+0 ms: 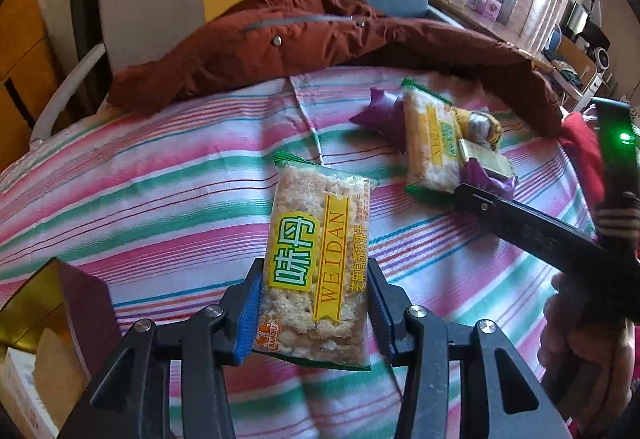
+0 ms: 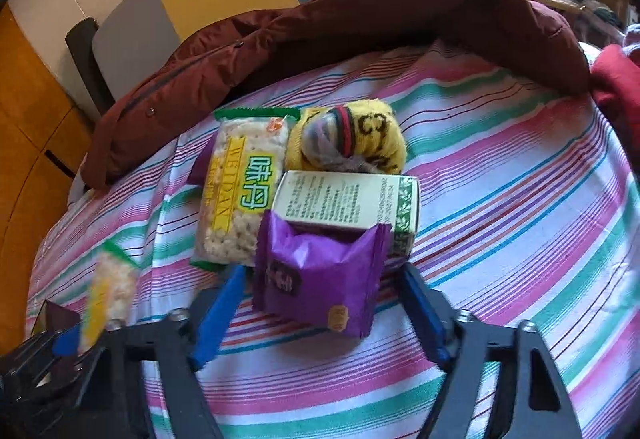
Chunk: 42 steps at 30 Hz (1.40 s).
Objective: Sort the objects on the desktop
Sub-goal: 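Grasp the WEIDAN snack packet with the left tool while the right tool grasps the purple packet, then carry the snack packet and purple packet to the gold tray and release them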
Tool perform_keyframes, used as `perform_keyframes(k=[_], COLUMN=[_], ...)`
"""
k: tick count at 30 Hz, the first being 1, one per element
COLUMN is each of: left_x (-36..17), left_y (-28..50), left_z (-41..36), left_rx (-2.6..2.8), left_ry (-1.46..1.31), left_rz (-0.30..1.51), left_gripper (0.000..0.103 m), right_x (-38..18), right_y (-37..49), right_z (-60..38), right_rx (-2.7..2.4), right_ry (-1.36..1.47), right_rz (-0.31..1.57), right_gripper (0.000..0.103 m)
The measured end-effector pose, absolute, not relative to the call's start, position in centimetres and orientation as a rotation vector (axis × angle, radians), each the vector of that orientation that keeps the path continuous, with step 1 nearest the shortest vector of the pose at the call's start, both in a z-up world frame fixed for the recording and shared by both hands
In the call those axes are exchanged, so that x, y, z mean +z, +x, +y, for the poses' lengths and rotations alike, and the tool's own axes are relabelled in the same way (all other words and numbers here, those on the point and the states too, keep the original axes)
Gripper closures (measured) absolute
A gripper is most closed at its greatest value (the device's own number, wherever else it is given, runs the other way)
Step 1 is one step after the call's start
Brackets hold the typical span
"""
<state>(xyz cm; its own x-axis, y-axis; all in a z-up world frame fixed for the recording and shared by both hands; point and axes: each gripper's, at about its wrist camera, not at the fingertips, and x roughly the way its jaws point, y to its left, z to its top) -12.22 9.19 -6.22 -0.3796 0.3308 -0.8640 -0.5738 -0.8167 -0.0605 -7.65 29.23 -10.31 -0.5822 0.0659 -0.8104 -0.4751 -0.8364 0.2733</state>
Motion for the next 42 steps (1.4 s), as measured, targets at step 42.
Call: perform_keyframes(k=[42], left_x=[2.4], left_y=[-4.7], left_z=[-14.1], left_rx=[2.533], left_ry=[-1.158], left_rz=[-0.101], left_gripper=[0.056], right_x=[-0.8], right_y=[-1.7], right_z=[8.3], right_rx=[3.053], right_ry=[-1.329], right_rz=[0.716], right_gripper=[0.061])
